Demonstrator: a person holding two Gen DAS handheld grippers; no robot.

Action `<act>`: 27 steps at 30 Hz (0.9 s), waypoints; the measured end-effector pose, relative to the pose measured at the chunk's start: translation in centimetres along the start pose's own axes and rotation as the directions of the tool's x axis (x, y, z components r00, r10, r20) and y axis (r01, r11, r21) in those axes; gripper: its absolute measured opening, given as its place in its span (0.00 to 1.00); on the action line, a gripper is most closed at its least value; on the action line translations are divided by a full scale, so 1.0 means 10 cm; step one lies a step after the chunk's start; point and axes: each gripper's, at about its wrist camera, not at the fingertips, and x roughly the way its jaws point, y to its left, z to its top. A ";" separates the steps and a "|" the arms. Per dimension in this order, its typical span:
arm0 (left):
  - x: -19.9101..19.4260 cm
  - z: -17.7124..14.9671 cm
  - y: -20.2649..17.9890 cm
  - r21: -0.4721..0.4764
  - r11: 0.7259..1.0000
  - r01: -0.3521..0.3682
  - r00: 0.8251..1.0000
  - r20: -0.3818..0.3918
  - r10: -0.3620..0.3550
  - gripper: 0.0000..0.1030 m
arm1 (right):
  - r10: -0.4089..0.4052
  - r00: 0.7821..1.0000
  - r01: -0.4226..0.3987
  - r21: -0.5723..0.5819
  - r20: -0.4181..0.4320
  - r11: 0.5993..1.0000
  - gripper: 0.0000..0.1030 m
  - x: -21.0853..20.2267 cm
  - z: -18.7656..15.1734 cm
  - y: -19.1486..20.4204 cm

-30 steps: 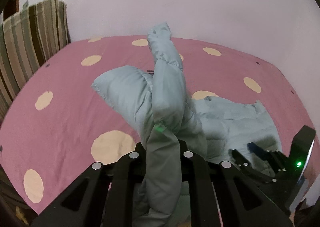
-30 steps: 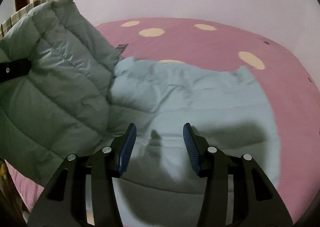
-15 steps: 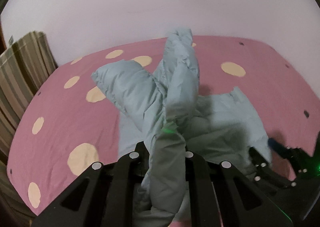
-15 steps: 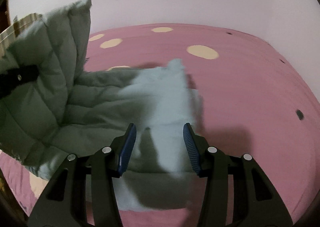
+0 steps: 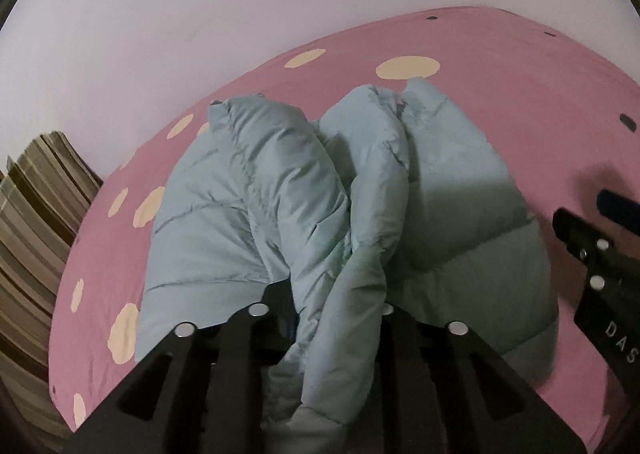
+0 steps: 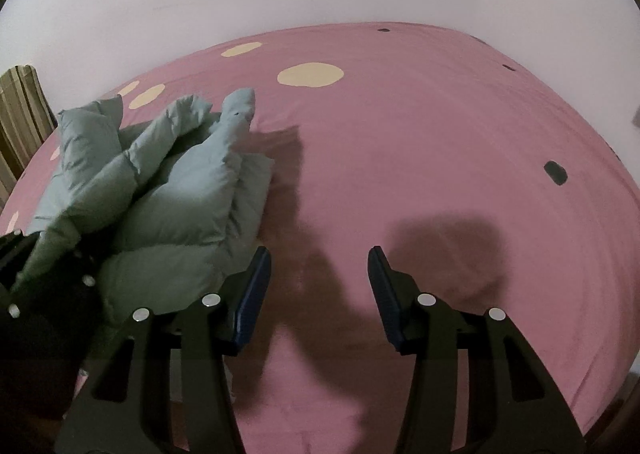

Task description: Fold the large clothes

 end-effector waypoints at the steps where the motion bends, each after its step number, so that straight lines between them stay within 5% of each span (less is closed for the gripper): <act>1: -0.02 -0.01 -0.01 0.001 1.000 0.003 1.000 0.007 -0.003 0.24 | -0.001 1.000 0.001 -0.001 0.001 1.000 0.49 0.00 0.00 0.00; 8: -0.47 -0.07 -0.02 -0.008 0.993 0.117 0.990 0.077 -0.116 0.61 | -0.032 0.999 0.032 -0.017 0.004 0.999 0.51 -0.01 0.01 0.00; 14: -1.05 -0.21 0.19 0.007 0.987 0.161 0.968 0.194 -0.160 0.67 | -0.050 0.998 0.051 -0.032 0.021 0.998 0.56 -0.11 0.05 0.01; 20: -1.09 -0.39 0.88 -0.147 0.985 0.084 0.977 0.205 -0.053 0.72 | 0.000 0.998 0.003 -0.050 0.060 0.999 0.63 -0.35 0.12 0.21; 23: -0.87 -0.55 1.33 -0.250 0.968 -0.033 0.986 0.150 0.072 0.72 | 0.061 0.996 -0.056 -0.067 0.070 0.996 0.69 -0.43 0.19 0.41; 27: -0.56 -0.73 1.71 -0.340 0.934 -0.105 0.987 0.081 0.140 0.72 | 0.132 0.990 -0.126 -0.111 0.053 0.986 0.73 -0.41 0.27 0.79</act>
